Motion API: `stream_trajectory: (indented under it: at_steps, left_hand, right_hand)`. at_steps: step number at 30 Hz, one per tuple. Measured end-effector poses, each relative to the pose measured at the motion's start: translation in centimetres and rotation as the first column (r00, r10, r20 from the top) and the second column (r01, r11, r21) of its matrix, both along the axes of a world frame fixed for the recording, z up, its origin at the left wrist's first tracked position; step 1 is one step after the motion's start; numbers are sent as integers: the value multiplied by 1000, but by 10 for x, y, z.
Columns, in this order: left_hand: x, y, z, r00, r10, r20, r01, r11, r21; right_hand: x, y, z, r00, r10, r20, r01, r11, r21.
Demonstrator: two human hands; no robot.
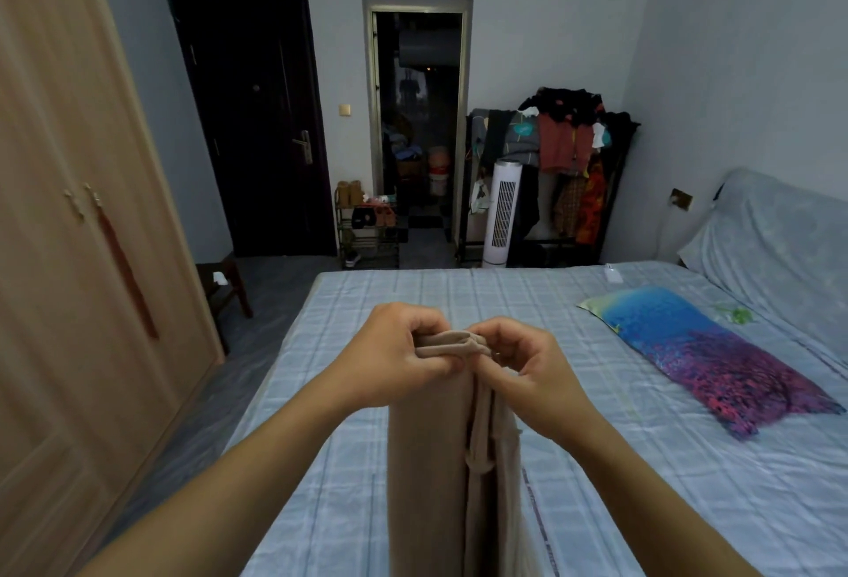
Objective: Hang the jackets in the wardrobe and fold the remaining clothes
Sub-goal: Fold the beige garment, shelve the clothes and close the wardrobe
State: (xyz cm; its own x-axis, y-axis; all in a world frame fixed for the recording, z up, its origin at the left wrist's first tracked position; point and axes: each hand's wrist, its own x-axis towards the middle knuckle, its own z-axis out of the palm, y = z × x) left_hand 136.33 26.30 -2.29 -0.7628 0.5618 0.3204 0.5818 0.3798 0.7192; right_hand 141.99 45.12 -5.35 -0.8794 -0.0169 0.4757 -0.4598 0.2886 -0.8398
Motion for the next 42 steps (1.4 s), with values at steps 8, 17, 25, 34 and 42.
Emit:
stream_trajectory:
  at_steps: [8,17,25,34,42]
  left_hand:
    - [-1,1,4,994,76,-83,-78,997,-13]
    - [0,-25,9,998,6,-62,-7,1000,-12]
    - [-5,-39,11,999,3,-55,0,998,57]
    - [-4,-39,7,999,-19,-46,21,999,50]
    - [-12,-52,3,997,38,-64,-40,999,-22]
  right_hand:
    - [7,0,-51,977,-175,125,140,958,249]
    - [0,4,-78,988,-130,84,130,991,-3]
    - [-8,-5,-77,987,-109,-117,126,979,158]
    - [-13,-8,-77,1000,-28,-9,29,983,180]
    - [-13,10,-78,991,-133,-32,135,990,38]
